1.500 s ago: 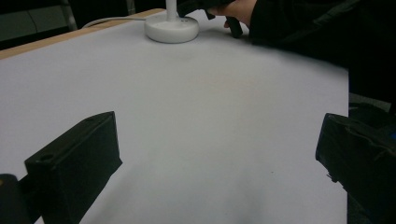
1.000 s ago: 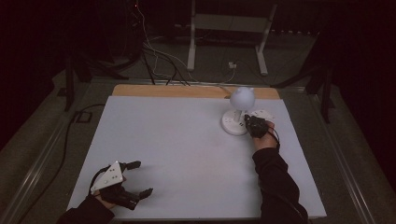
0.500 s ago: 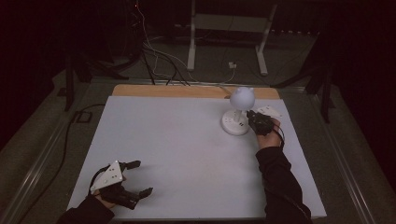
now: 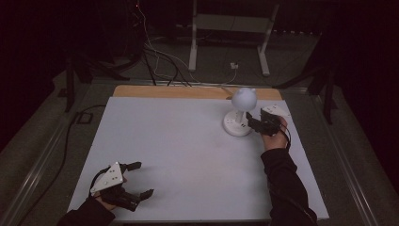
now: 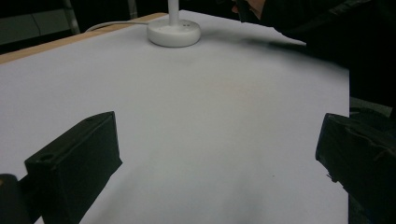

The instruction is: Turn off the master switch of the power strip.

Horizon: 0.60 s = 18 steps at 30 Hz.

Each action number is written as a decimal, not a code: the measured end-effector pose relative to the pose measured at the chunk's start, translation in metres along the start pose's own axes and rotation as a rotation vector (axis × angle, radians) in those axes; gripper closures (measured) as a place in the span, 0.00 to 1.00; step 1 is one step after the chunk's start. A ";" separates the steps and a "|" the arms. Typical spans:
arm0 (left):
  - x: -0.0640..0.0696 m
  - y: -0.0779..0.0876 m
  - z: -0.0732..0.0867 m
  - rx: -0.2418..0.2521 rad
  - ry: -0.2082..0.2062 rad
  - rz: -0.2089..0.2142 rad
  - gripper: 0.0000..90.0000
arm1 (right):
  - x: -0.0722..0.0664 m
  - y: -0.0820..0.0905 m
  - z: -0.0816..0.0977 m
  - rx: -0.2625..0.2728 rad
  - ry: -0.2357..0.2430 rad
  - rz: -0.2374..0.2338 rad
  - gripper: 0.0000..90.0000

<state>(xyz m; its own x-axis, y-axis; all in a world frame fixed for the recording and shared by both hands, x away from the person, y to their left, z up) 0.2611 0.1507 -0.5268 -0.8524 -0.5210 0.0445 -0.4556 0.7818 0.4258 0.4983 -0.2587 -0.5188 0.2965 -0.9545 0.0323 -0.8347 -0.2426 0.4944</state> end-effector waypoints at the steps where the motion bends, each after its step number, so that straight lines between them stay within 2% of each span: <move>1: 0.000 0.000 0.000 0.001 0.000 0.001 0.00 | 0.001 0.002 0.000 0.007 -0.013 -0.004 0.30; 2: 0.000 0.000 0.000 0.003 0.000 0.002 0.00 | 0.001 0.002 0.000 0.007 -0.013 -0.004 0.30; 4: 0.000 0.000 -0.001 0.006 0.002 0.003 0.00 | 0.004 0.002 0.003 -0.006 -0.033 0.001 0.23; 6: 0.000 0.001 -0.001 0.006 0.001 0.002 0.00 | 0.004 0.002 0.004 -0.010 -0.041 -0.007 0.20; 10: 0.000 0.001 -0.001 0.007 0.002 0.003 0.00 | 0.005 0.005 0.005 -0.014 -0.074 -0.050 0.14; 14: 0.000 0.000 -0.001 0.007 0.003 0.002 0.00 | 0.006 0.009 0.004 -0.018 -0.059 -0.086 0.01; 16: 0.000 0.000 -0.001 0.007 0.002 0.001 0.00 | 0.007 0.012 0.004 -0.029 -0.053 -0.099 0.01; 18: 0.000 0.001 -0.001 0.010 0.004 0.002 0.00 | 0.008 0.016 0.002 -0.022 -0.073 -0.115 0.01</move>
<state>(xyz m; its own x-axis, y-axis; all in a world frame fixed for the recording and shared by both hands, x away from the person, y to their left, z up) 0.2612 0.1509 -0.5257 -0.8525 -0.5204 0.0493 -0.4559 0.7863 0.4169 0.4861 -0.2710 -0.5126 0.3543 -0.9309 -0.0886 -0.7866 -0.3479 0.5101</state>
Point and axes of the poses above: each handheld gripper's, and its own axes: y roughly backward along the jaws, z roughly out of its underside, x roughly to its right, the point moved 8 cm from there along -y, roughly forward along the jaws, and after that the axes turned 5 degrees about -x, right-handed, at the moved point
